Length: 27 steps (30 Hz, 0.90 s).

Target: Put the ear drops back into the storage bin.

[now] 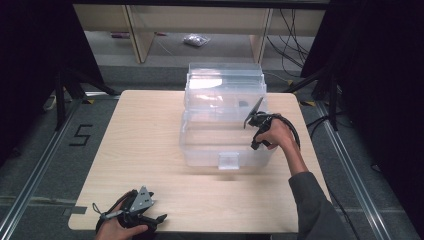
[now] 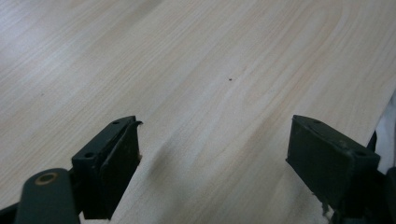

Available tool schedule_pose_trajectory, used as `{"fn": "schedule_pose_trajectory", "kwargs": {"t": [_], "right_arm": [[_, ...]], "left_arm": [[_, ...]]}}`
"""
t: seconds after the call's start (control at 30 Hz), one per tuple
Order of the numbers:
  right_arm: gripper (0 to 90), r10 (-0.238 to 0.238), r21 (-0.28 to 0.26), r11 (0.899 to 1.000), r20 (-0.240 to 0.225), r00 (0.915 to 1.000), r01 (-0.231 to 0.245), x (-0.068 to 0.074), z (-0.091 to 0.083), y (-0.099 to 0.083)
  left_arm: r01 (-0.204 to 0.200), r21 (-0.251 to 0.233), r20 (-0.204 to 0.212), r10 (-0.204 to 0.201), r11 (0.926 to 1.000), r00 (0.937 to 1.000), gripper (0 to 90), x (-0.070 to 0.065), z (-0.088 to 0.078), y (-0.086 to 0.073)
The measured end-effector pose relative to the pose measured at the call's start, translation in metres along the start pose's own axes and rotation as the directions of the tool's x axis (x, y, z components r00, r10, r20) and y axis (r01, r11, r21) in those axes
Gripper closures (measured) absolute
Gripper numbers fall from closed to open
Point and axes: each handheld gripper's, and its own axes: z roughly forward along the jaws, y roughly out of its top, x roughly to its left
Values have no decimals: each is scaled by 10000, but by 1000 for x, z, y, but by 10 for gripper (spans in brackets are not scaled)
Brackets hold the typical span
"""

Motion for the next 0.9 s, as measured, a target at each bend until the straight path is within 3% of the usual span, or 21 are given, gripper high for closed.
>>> {"fn": "schedule_pose_trajectory", "kwargs": {"t": [0.1,0.13,0.23,0.3,0.33,0.4,0.47,0.57,0.6,0.9], "right_arm": [[397,402,-327,9987,20,9992,-401,1,-7,-2],[392,237,-461,9987,-41,9997,-238,0,-8,-2],[355,322,-749,9967,106,9994,-313,2,-14,-5],[343,-6,-1005,9949,41,10000,10,1,-16,-7],[339,234,-978,9949,-45,9997,-237,3,-18,-7],[331,25,-1078,9942,2,10000,-25,1,-20,-9],[315,348,-1067,9937,-48,9994,-351,4,-23,-10],[311,51,-1536,9881,68,10000,-40,4,-27,-12],[308,151,-1664,9860,15,9999,-146,6,-28,-12],[278,-11,-2029,9792,86,10000,28,16,-36,-13]], "left_arm": [[31,12,0,-31,10000,10000,166,0,0,0],[-31,41,-17,31,10000,10000,166,0,0,0],[26,3,-9,-26,10000,10000,166,0,0,0],[18,73,-6,-17,10000,10000,166,0,1,0],[19,44,-16,-19,10000,10000,166,0,1,0],[17,32,-3,-17,10000,10000,166,0,1,0],[6,99,47,-6,10000,10000,166,1,0,0],[2,102,52,-2,9999,10000,166,0,0,0],[8,80,-17,-7,10000,10000,166,0,1,0],[-7,83,-9,7,10000,10000,166,0,1,0]]}}
